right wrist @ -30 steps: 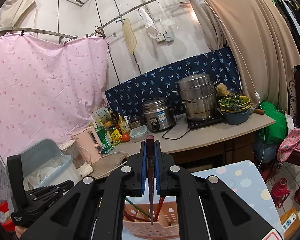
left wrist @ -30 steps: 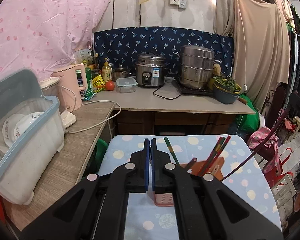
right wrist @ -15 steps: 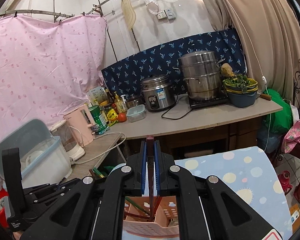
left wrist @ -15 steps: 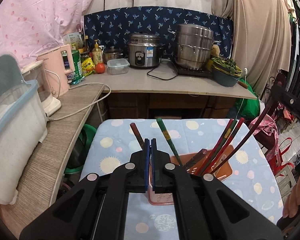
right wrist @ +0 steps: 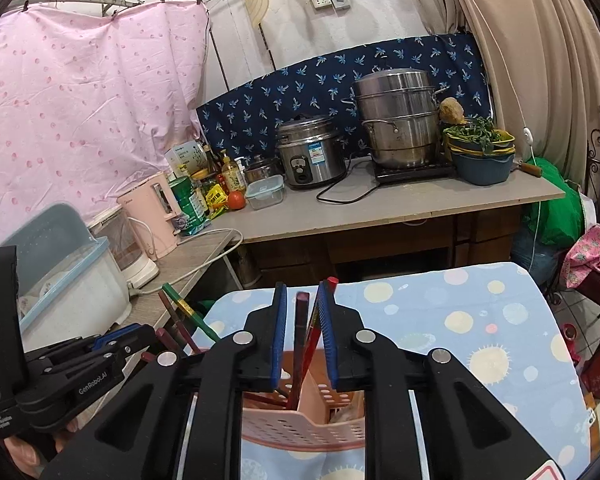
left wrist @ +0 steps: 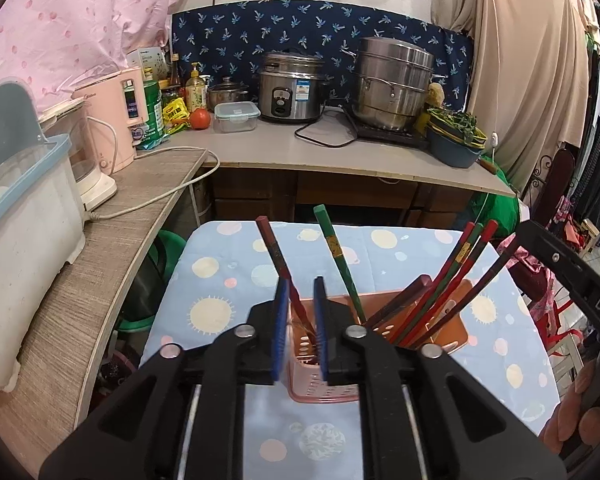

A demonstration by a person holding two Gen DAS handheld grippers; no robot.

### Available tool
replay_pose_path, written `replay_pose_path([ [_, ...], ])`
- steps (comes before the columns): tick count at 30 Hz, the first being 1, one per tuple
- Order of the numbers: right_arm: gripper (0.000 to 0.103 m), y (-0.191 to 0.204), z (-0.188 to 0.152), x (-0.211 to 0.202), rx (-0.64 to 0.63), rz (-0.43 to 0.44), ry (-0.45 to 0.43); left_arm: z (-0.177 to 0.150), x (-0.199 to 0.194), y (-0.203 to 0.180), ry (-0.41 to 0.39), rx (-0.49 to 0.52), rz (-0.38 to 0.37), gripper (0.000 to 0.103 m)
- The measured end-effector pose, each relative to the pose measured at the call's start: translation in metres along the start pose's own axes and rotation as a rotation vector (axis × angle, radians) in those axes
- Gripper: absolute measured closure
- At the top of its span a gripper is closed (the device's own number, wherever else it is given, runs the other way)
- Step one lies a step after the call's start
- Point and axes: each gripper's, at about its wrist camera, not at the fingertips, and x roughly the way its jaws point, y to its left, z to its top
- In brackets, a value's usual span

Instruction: Organize utensils

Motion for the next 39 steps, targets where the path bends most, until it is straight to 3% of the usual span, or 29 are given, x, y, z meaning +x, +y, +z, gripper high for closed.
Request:
replay_pose_path([
  [2, 0.073, -0.001, -0.002, -0.008, -0.002, -0.006, -0.01, -0.001, -0.006, 0.001, -0.011, -0.001, 0.004, 0.077],
  [12, 0.056, -0.005, -0.024, -0.055, -0.001, -0.007, -0.021, -0.019, -0.047, 0.002, -0.06, -0.015, 0.033, 0.039],
  [17, 0.049, -0.006, -0.043, -0.081, 0.0, -0.015, -0.023, -0.038, -0.067, 0.007, -0.062, -0.025, 0.039, 0.038],
  [24, 0.048, -0.004, -0.085, -0.109, -0.022, -0.042, 0.008, -0.071, -0.09, 0.021, -0.056, -0.054, 0.036, 0.037],
  [32, 0.048, -0.011, -0.137, -0.119, 0.007, -0.059, 0.097, -0.126, -0.1, 0.028, -0.01, -0.039, 0.053, 0.038],
  [39, 0.048, -0.015, -0.161, -0.123, 0.032, -0.087, 0.126, -0.161, -0.101, 0.021, 0.034, -0.045, 0.029, 0.037],
])
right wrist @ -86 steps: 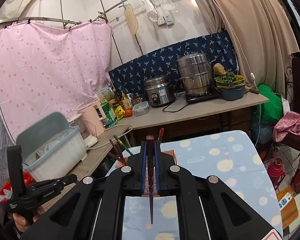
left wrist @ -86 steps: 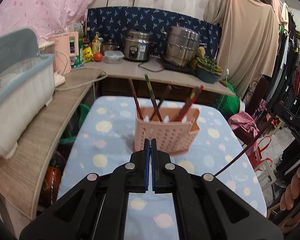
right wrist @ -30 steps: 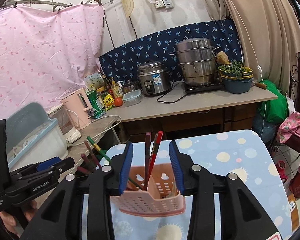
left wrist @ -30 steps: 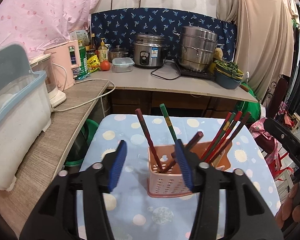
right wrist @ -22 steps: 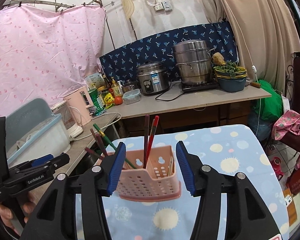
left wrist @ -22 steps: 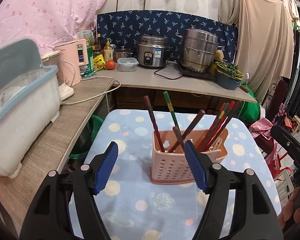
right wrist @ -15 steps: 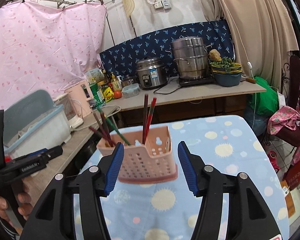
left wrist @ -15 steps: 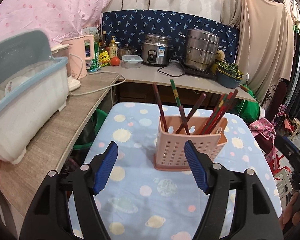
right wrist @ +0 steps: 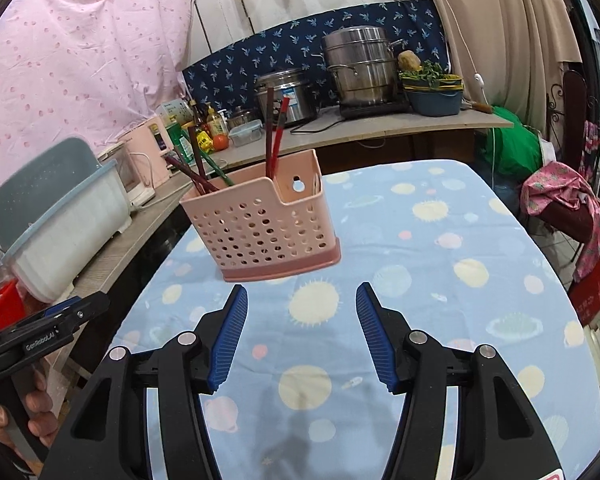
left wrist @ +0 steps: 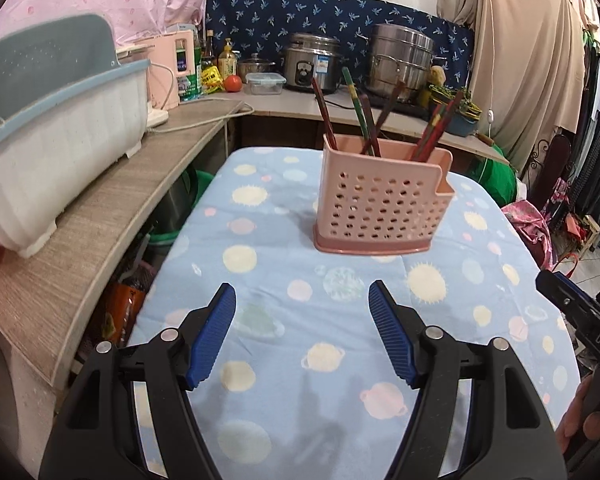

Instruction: Organize utensils

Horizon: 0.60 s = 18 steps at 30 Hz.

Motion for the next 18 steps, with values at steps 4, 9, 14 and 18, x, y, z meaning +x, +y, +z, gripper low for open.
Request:
replay_pose_path([
  [4, 0.047, 0.003, -0.007, -0.003, -0.013, -0.013, -0.002, -0.015, 0.001, -0.009, -0.005, 0.02, 0.028, 0.037],
  [9, 0.042, 0.014, -0.014, -0.009, -0.06, -0.036, -0.019, -0.026, 0.002, -0.017, 0.002, 0.029, 0.046, 0.037],
  [14, 0.036, 0.022, -0.015, -0.012, -0.088, -0.047, -0.028, -0.026, 0.001, -0.023, 0.002, 0.022, 0.053, 0.036],
  [18, 0.031, 0.026, -0.015, -0.013, -0.099, -0.061, -0.028, -0.025, -0.003, -0.027, -0.016, 0.029, 0.079, 0.026],
])
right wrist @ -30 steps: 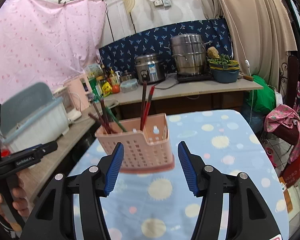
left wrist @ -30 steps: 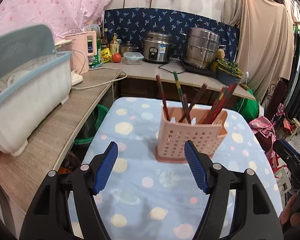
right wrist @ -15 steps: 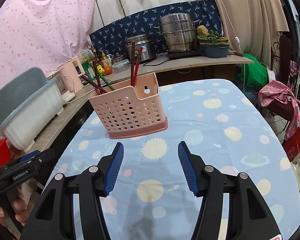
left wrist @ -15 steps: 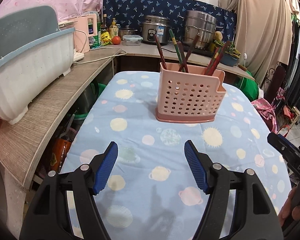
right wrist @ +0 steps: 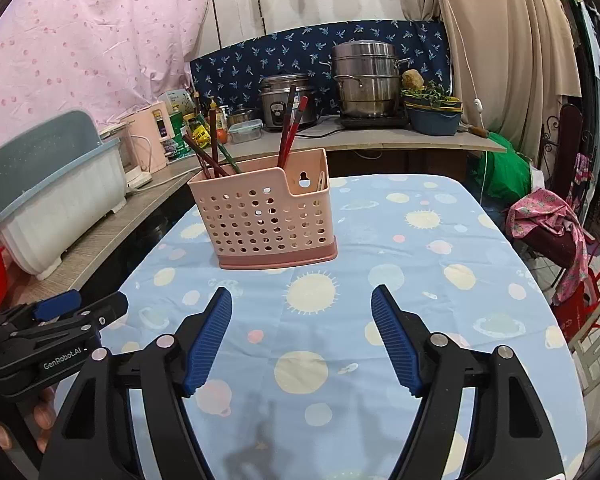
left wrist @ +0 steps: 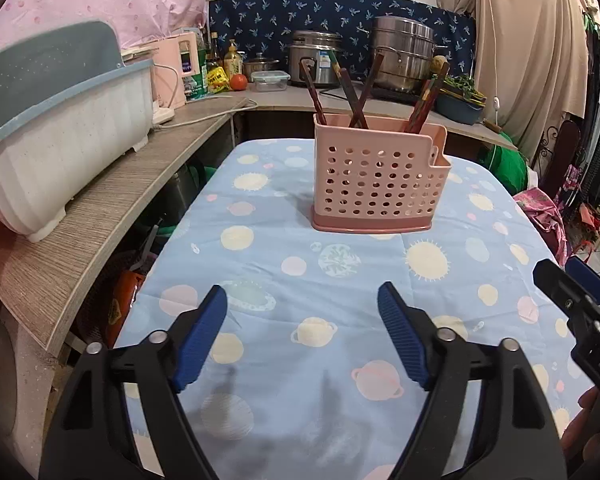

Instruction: Organize utensils

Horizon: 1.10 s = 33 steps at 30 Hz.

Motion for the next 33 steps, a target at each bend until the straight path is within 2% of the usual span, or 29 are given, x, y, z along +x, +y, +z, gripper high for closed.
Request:
replay_pose_path([
  [2, 0.026, 0.0, 0.0, 0.0, 0.01, -0.004, 0.001, 0.0, -0.002, -0.002, -0.007, 0.0, 0.005, 0.025],
  [6, 0.024, -0.002, 0.0, 0.003, 0.02, -0.008, 0.02, 0.001, -0.002, -0.005, -0.008, 0.005, 0.019, 0.022],
  [8, 0.019, -0.002, -0.001, 0.004, 0.023, -0.007, 0.023, 0.0, -0.002, -0.006, -0.01, 0.009, 0.029, 0.018],
  [18, 0.016, 0.001, -0.002, 0.007, 0.008, -0.038, 0.022, 0.0, 0.0, -0.008, -0.015, 0.012, 0.05, 0.012],
  [19, 0.015, 0.001, -0.002, 0.008, 0.007, -0.041, 0.021, 0.0, 0.0, -0.008, -0.014, 0.011, 0.051, 0.012],
  [20, 0.007, 0.001, -0.002, 0.008, 0.007, -0.042, 0.022, 0.0, 0.001, -0.008, -0.014, 0.01, 0.052, 0.011],
  [21, 0.006, 0.001, -0.002, 0.008, 0.006, -0.046, 0.02, 0.0, 0.001, -0.008, -0.014, 0.01, 0.053, 0.011],
  [33, 0.006, 0.005, -0.003, 0.012, -0.011, -0.066, 0.031, 0.0, 0.002, -0.008, -0.012, 0.013, 0.054, 0.007],
])
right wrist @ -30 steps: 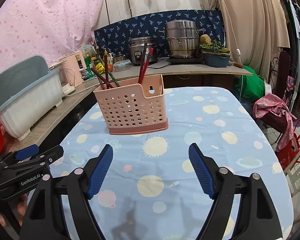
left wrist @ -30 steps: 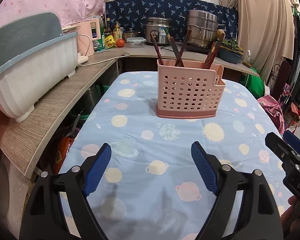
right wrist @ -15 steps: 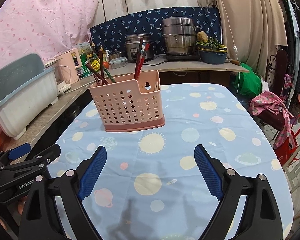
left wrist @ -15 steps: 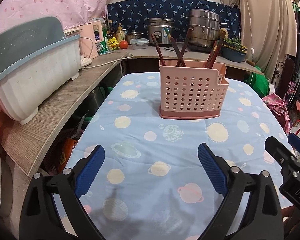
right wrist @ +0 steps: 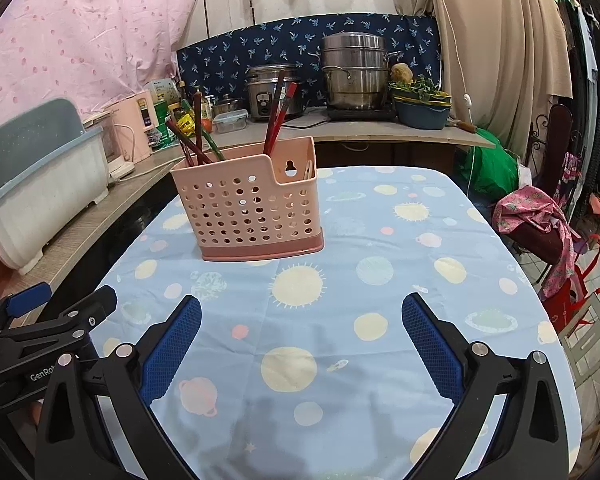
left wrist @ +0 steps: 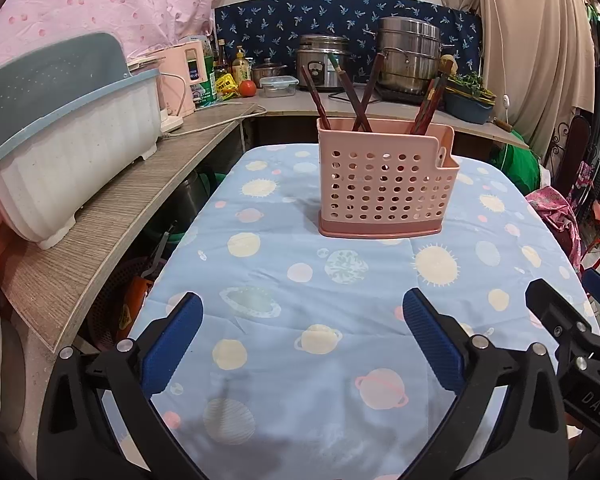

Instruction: Organize utensils

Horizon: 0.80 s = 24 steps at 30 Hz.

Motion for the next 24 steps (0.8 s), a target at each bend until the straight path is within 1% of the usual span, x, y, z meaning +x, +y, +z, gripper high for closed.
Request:
replay_pose_path([
  [24, 0.006, 0.0054, -0.003, 0.0067, -0.005, -0.001, 0.019, 0.0008, 0.0085, -0.003, 0.0, 0.006, 0.011, 0.007],
])
